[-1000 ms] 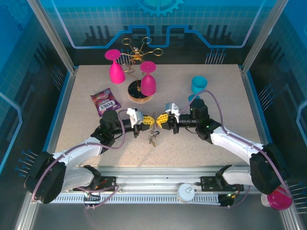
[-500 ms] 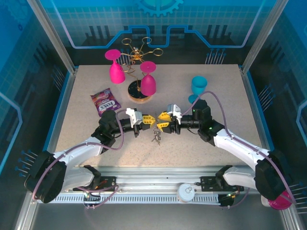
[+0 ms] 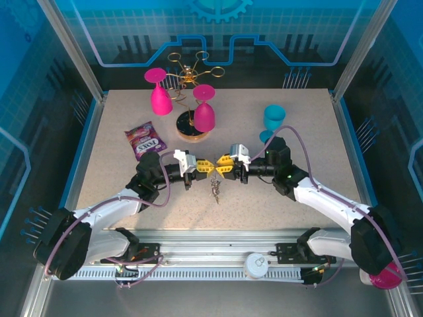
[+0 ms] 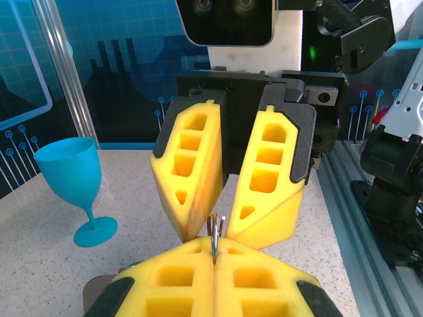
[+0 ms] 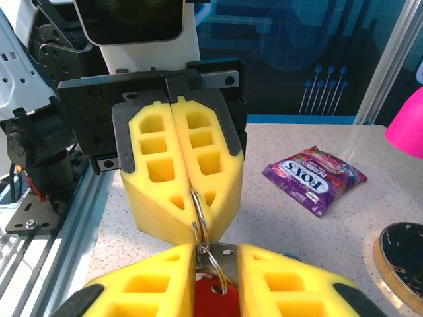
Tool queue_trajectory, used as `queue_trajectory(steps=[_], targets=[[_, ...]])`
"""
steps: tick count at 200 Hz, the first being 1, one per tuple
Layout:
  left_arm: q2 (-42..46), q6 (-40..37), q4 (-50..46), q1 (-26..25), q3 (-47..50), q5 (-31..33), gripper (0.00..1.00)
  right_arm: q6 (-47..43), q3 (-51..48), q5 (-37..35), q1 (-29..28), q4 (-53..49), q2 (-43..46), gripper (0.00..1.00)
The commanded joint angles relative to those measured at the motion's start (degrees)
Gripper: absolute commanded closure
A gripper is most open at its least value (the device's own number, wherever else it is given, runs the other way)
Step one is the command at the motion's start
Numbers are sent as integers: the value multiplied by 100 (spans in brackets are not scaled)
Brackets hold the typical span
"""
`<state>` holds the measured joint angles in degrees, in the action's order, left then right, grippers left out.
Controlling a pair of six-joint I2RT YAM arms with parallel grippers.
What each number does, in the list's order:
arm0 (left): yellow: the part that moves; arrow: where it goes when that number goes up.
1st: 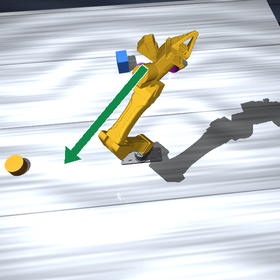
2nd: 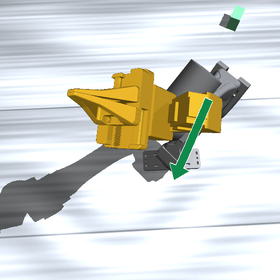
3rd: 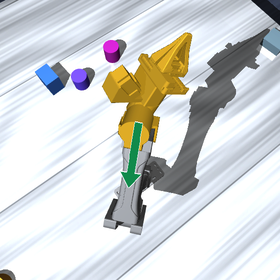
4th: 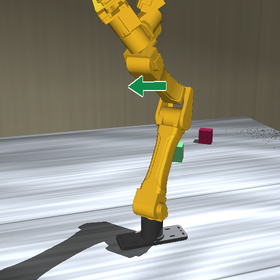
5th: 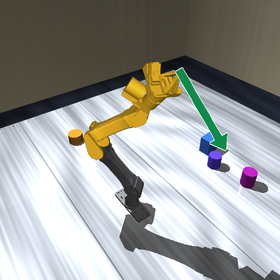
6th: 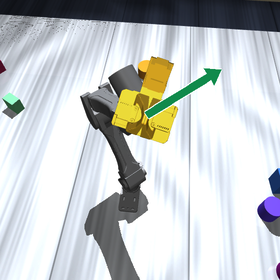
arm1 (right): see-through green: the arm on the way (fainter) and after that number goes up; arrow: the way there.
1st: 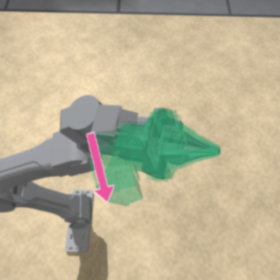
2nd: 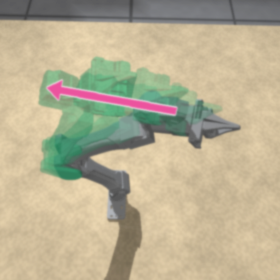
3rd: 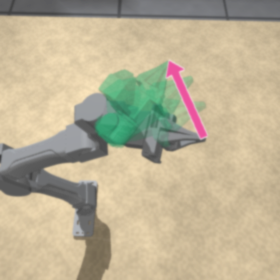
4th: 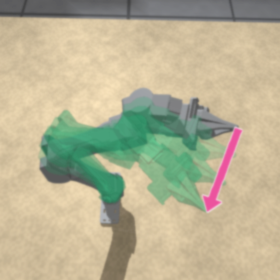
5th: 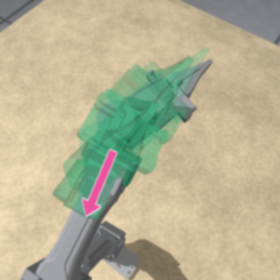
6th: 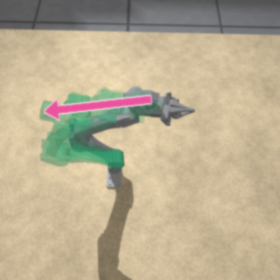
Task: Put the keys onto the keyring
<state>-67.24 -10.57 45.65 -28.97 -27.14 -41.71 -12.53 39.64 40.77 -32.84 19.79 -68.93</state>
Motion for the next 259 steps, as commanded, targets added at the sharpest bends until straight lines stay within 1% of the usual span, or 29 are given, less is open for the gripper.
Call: queue_trajectory(steps=[1, 24, 40, 56, 70, 93, 94, 98, 100, 103, 122, 131, 138, 149, 153, 170, 187, 193, 198, 209, 221, 233, 237, 246, 251, 259], targets=[[-24, -15, 204, -25, -179, -291, 100, -53, 96, 212, -55, 275, -85, 78], [-96, 17, 225, -23, -221, -357, 100, -126, 139, 358, -82, 312, -124, 79], [-139, 37, 258, -22, -239, -383, 100, -163, 171, 410, -86, 327, -146, 82], [-182, 59, 289, -30, -256, -420, 100, -250, 226, 475, -85, 252, -169, 89], [-212, 83, 299, -29, -276, -425, 100, -338, 292, 537, -90, 130, -195, 100], [-181, 19, 42, -23, -314, -233, 100, -535, 377, 471, -86, -228, -157, 100], [-178, 10, 11, -22, -316, -223, 99, -550, 386, 460, -89, -269, -152, 100], [-156, -18, -84, -15, -338, -162, 91, -627, 431, 410, -90, -382, -133, 100], [-146, -40, -166, -24, -354, -122, 87, -669, 455, 395, -91, -543, -131, 100], [-128, -66, -287, -21, -380, -67, 84, -731, 499, 350, -91, -727, -118, 100], [24, -535, -1391, -29, -654, 89, 79, -1233, 864, 101, -108, -1867, -75, 100], [85, -768, -1963, -28, -819, 196, 79, -1469, 1036, -5, -117, -2387, -77, 100], [128, -991, -2384, -28, -949, 262, 81, -1648, 1236, -63, -132, -2778, -77, 100], [147, -1303, -3055, -29, -1170, 370, 92, -1901, 1443, -182, -153, -3304, -76, 100], [139, -1402, -3306, -37, -1269, 397, 94, -1975, 1511, -217, -169, -3453, -80, 100], [81, -1714, -4167, -68, -1600, 462, 95, -2301, 1863, -318, -242, -4117, -166, 100], [9, -2033, -4725, -140, -1836, 454, 96, -2431, 2214, -320, -325, -4524, -291, 100], [-20, -2126, -4860, -175, -1895, 456, 97, -2421, 2289, -297, -347, -4545, -336, 100], [-33, -2194, -4929, -194, -1926, 454, 100, -2392, 2331, -255, -361, -4535, -355, 100], [-28, -2264, -4946, -221, -1958, 454, 100, -2318, 2367, -161, -389, -4434, -377, 100], [31, -2274, -4755, -237, -1877, 414, 100, -2108, 2286, -74, -382, -4161, -351, 100], [172, -2185, -4331, -239, -1659, 355, 100, -1760, 1993, -106, -319, -3581, -227, 100], [225, -2121, -4101, -241, -1561, 334, 100, -1651, 1853, -89, -285, -3362, -182, 95], [342, -1919, -3508, -239, -1302, 307, 100, -1375, 1469, -121, -213, -2744, -42, 79], [398, -1775, -3149, -240, -1177, 298, 100, -1234, 1268, -109, -168, -2416, 9, 74], [448, -1565, -2701, -236, -1033, 287, 100, -1092, 1026, -19, -98, -2052, 67, 71]])
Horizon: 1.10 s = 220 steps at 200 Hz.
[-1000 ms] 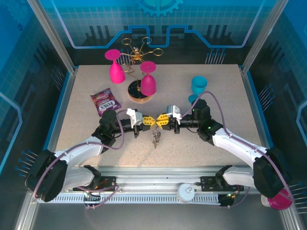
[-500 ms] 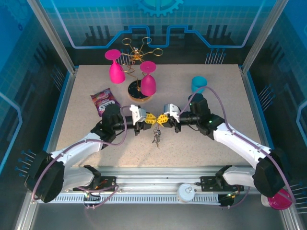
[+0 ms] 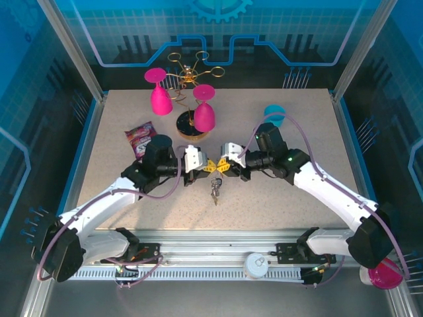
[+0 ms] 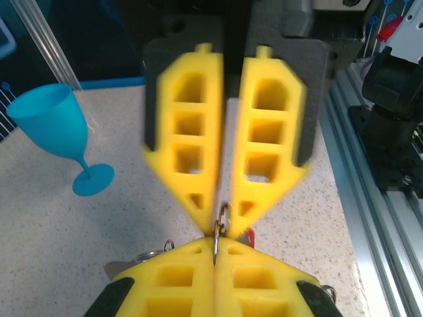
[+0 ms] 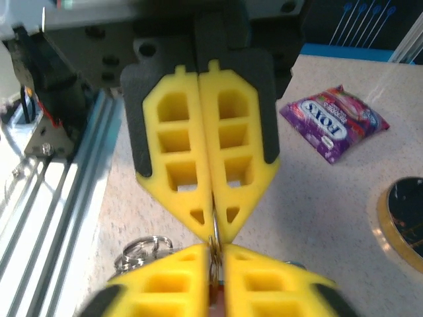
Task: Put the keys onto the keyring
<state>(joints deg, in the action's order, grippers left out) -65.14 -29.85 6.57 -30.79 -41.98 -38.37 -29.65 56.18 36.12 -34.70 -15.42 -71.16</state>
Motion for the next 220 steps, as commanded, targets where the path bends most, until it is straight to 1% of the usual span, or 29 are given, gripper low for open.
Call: queue_trajectory(steps=[1, 26, 55, 78, 114, 124, 135, 143, 169, 186, 212, 220], targets=[[239, 386, 1246, -57, 461, -48, 100, 636, -676, 452, 100, 1505, 293, 70], [259, 731, 1774, -58, 574, -225, 100, 861, -1000, 522, 173, 1950, 279, 69], [229, 955, 2146, -61, 677, -355, 100, 938, -1141, 561, 200, 2194, 298, 74], [169, 1109, 2308, -58, 717, -472, 100, 978, -1184, 596, 222, 2304, 347, 78], [148, 1106, 2322, -59, 743, -487, 100, 1079, -1231, 683, 257, 2465, 418, 81], [161, 1097, 2339, -54, 760, -462, 100, 1122, -1242, 644, 288, 2442, 445, 79], [167, 1101, 2375, -56, 777, -444, 100, 1140, -1274, 561, 322, 2384, 493, 72], [165, 1095, 2375, -59, 777, -435, 100, 1153, -1314, 532, 355, 2344, 564, 68], [156, 1051, 2375, -59, 786, -387, 100, 1220, -1426, 486, 452, 2197, 824, 65], [139, 1034, 2380, -58, 787, -404, 100, 1225, -1425, 533, 451, 2093, 909, 68], [127, 1041, 2409, -63, 787, -408, 100, 1258, -1384, 588, 450, 2069, 861, 76], [134, 1050, 2418, -57, 787, -408, 100, 1265, -1363, 613, 455, 2093, 826, 76]])
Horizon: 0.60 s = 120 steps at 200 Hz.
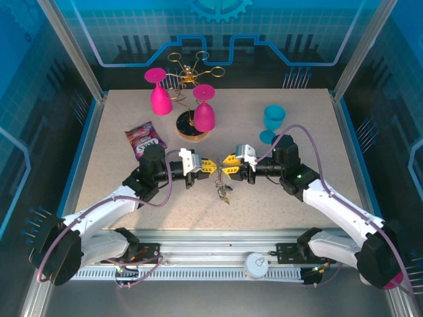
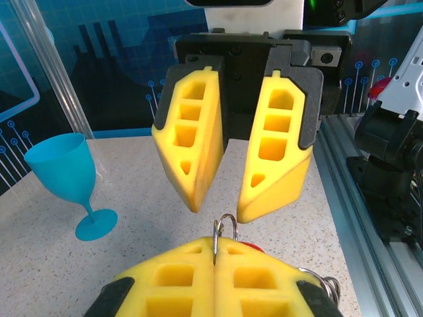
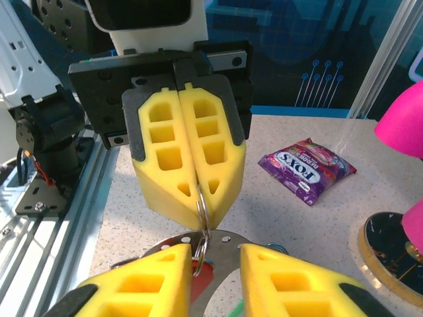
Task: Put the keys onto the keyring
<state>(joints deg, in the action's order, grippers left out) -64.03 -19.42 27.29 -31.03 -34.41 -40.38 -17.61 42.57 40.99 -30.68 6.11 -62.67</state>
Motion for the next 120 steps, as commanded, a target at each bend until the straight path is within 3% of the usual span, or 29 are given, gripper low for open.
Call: queue_trajectory(steps=[1, 29, 64, 120], targets=[[22, 8, 351, -34, 31, -207, 100, 62, 2, 127, 48, -58, -24, 76], [22, 8, 365, -34, 22, -204, 100, 139, 48, 220, 53, 11, -147, 80], [21, -5, 398, -34, 32, -196, 100, 170, 85, 282, 61, -4, -172, 100], [-93, 548, 1294, -43, 60, -335, 100, 291, 192, 378, 21, -31, -728, 100]])
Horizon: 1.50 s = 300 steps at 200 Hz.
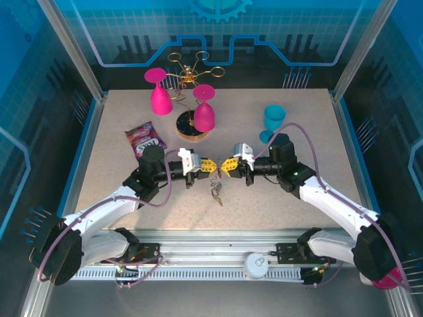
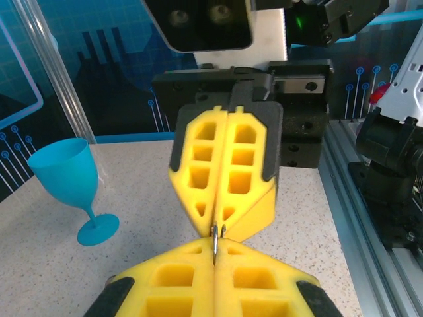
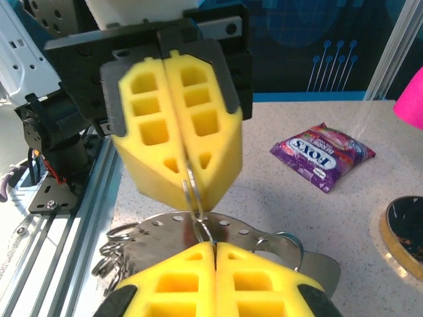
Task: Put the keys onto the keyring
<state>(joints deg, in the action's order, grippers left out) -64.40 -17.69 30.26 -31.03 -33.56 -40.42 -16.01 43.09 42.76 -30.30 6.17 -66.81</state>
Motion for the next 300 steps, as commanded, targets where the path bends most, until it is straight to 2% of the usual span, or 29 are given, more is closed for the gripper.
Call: queue_trajectory(steps=[1, 21, 42, 67, 132, 180, 224, 244, 265, 295, 300], targets=[[-60, 382, 1007, -44, -27, -333, 100, 145, 143, 208, -18, -24, -320, 100], [-114, 378, 1053, -36, -28, -355, 100, 216, 200, 183, -81, 98, -317, 100], [-134, 268, 1012, -35, 33, -301, 100, 217, 138, 18, -62, 168, -113, 76], [-169, 245, 980, -34, 77, -293, 100, 61, -64, -39, -44, 409, 121, 72], [-256, 361, 1115, -35, 78, -338, 100, 30, -121, 278, -72, 895, -11, 74], [-301, 465, 1297, -30, 104, -351, 100, 72, -42, 365, -131, 1175, -200, 81], [-342, 427, 1274, -35, 139, -335, 100, 224, -46, 405, -131, 1526, -263, 81], [-362, 398, 1196, -35, 139, -335, 100, 221, -46, 418, -132, 1578, -260, 86], [-387, 330, 1107, -35, 157, -284, 100, 150, -32, 463, -119, 1515, -256, 100], [-291, 63, 594, -29, 107, -71, 100, -191, 50, 411, -114, 968, -180, 100], [-257, 3, 458, -35, 88, -15, 95, -281, 82, 383, -112, 662, -167, 100]])
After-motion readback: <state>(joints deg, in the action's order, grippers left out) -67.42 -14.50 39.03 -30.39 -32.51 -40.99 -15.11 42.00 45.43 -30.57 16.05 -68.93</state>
